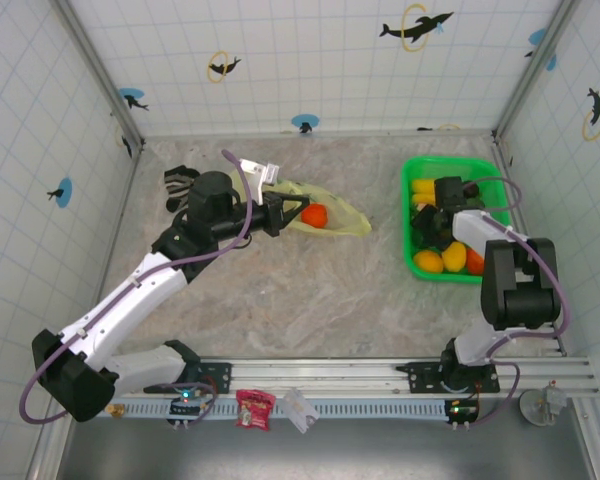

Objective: Place the fake fruits into the plastic bag and tie a complex knot

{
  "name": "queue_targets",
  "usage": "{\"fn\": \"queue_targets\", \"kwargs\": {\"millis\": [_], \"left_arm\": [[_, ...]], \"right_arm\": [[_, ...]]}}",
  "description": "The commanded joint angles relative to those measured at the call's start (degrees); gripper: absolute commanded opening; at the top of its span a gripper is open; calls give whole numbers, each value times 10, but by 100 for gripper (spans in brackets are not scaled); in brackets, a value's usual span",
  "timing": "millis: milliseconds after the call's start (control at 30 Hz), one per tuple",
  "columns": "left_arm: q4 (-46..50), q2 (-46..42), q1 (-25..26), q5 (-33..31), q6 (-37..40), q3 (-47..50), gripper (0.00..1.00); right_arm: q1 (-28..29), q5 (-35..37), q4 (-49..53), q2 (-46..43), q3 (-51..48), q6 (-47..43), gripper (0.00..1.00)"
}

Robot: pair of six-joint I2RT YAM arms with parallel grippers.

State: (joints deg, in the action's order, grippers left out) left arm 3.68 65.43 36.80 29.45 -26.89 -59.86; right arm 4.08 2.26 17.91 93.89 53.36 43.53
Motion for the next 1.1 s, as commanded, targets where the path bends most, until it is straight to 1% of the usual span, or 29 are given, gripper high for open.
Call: {"fn": "queue_targets", "kwargs": {"millis": [0, 133, 267, 333, 433, 533, 600, 667, 800, 867, 1000, 1067], "left_arm": [[4, 6, -2, 1, 12, -23, 0], [6, 7, -2, 1, 12, -22, 0], [9, 6, -2, -3, 15, -24, 0], [9, 5, -2, -4, 17, -23, 0], [9, 3, -2, -7, 17, -21, 0], [10, 3, -2, -9, 17, -20, 0], [10, 3, -2, -10, 16, -19, 0], [10, 1, -2, -12, 16, -18, 0], [12, -5, -2, -19, 17, -15, 0], [14, -7, -2, -22, 18, -13, 0], [18, -14, -2, -29, 21, -10, 0], [22, -17, -2, -30, 23, -10, 0]], "right_arm": [[2, 28, -9, -15, 3, 8, 62], [7, 38, -11, -64, 6, -15, 61], [18, 47, -13, -134, 1, -44, 62], [21, 39, -26, -172, -13, -61, 61], [23, -11, -45, -219, -21, -95, 59], [47, -80, -102, -274, -33, -130, 56], [72, -139, -165, -307, -44, -138, 55], [105, -185, -209, -320, -40, -150, 54], [193, -258, -210, -298, 8, -194, 54], [238, -261, -210, -288, 21, -219, 54], [288, -268, -202, -261, 26, -237, 53], [319, -249, -175, -245, 30, -263, 52]]}}
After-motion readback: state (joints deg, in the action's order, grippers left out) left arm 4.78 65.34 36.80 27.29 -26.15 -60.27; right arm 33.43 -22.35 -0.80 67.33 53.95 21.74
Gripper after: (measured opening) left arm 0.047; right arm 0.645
